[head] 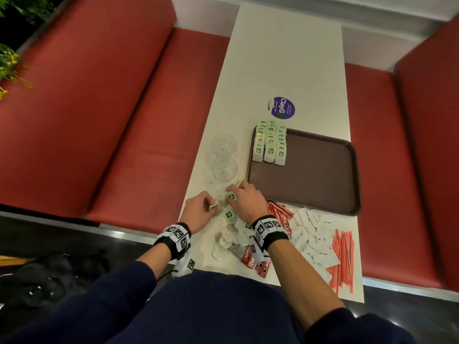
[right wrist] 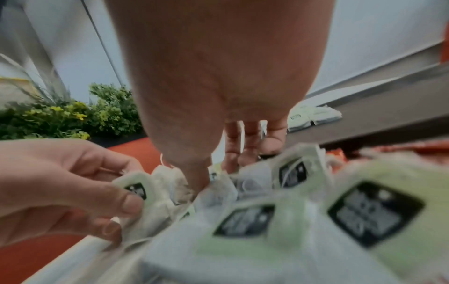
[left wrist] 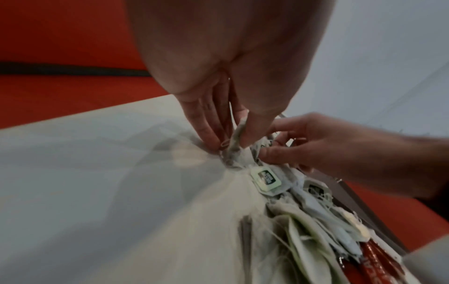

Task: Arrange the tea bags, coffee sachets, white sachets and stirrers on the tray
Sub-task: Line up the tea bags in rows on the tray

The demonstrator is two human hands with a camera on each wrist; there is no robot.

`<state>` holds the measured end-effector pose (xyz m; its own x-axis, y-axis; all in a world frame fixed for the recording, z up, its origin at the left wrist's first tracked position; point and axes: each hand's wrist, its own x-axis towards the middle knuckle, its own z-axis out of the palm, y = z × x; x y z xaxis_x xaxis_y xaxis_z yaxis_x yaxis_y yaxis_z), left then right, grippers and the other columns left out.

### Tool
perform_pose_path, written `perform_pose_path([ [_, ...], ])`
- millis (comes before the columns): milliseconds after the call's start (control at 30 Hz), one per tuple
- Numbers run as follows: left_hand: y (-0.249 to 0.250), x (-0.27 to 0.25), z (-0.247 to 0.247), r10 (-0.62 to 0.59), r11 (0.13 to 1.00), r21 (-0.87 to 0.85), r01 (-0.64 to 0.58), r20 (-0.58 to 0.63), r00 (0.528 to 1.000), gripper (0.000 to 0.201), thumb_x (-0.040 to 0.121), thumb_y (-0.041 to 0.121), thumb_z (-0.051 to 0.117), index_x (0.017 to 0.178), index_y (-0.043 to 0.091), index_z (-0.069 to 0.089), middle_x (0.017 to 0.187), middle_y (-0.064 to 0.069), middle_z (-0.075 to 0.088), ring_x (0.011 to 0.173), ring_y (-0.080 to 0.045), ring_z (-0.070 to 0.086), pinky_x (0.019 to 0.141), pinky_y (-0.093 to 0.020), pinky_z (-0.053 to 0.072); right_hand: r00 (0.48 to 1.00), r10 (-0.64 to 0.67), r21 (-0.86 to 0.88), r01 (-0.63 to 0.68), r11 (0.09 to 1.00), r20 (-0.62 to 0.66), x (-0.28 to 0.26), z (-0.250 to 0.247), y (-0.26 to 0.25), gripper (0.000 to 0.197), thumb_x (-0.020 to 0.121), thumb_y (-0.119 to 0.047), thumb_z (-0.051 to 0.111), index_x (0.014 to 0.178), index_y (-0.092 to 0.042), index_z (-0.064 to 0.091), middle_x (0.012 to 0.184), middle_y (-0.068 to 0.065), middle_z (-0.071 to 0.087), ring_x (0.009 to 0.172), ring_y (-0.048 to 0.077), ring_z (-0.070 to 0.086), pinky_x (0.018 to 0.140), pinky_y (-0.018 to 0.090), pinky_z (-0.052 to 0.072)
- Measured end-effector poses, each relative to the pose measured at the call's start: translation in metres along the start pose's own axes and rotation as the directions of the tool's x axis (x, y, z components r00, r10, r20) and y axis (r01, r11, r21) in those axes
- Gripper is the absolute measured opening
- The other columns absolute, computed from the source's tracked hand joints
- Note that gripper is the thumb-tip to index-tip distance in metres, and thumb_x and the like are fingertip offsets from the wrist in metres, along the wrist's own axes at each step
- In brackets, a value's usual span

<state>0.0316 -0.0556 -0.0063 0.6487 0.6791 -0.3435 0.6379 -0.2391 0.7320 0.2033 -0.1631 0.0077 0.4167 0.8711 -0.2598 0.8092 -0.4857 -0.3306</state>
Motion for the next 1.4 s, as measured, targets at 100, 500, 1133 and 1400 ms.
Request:
perform_pose_path([
  [100,-0.007,-0.007,-0.008,-0.002,0.996,-0.091,0.000,-0.013,1.000,0.027,0.089,0.019,0.085,0.092,0.027,0.060,0.089,0.001,0.076,0.081,-0.018,0.071,0.071,-0.018,0.055,1.000,0.004,0.079,-0.003,0.997,-0.023,0.000,0.006,0.002,0.026,0.099,-0.039,0.069,0.124,-0.028,0.069,0.117,0.002,0.053,0.111,0.028,0.056,0.096,0.048,0.053],
  [500,0.029,-0.018,-0.036,-0.143,0.743,-0.646,0.173,0.099,0.985,0.024,0.103,-0.006,0.053,0.118,0.007,0.067,0.108,-0.020,0.072,0.096,-0.036,0.080,0.093,-0.051,0.065,0.994,0.091,0.515,-0.048,0.856,-0.058,-0.029,-0.057,0.018,0.013,0.101,-0.031,0.079,0.099,-0.025,0.067,0.080,-0.013,0.071,0.073,-0.004,0.066,0.071,0.014,0.050],
  [1133,0.050,-0.007,-0.033,-0.149,0.656,-0.721,0.222,0.165,0.975,0.015,0.109,0.023,0.065,0.110,0.008,0.064,0.085,-0.015,0.069,0.061,-0.020,0.058,0.049,-0.023,0.041,0.988,0.153,0.707,-0.088,0.701,-0.030,-0.023,-0.073,-0.005,0.026,0.091,-0.037,0.088,0.110,-0.028,0.072,0.094,-0.005,0.076,0.083,0.008,0.076,0.078,0.025,0.063],
  [1400,0.008,-0.011,-0.038,-0.188,0.945,-0.262,0.198,0.064,0.980,0.033,0.089,0.056,0.082,0.085,0.025,0.072,0.072,0.005,0.071,0.061,-0.016,0.059,0.056,-0.028,0.044,0.982,0.025,0.003,-0.026,1.000,0.185,0.003,-0.015,0.002,0.056,0.098,-0.030,0.072,0.149,-0.039,0.050,0.152,0.004,0.048,0.128,0.033,0.059,0.100,0.055,0.057],
])
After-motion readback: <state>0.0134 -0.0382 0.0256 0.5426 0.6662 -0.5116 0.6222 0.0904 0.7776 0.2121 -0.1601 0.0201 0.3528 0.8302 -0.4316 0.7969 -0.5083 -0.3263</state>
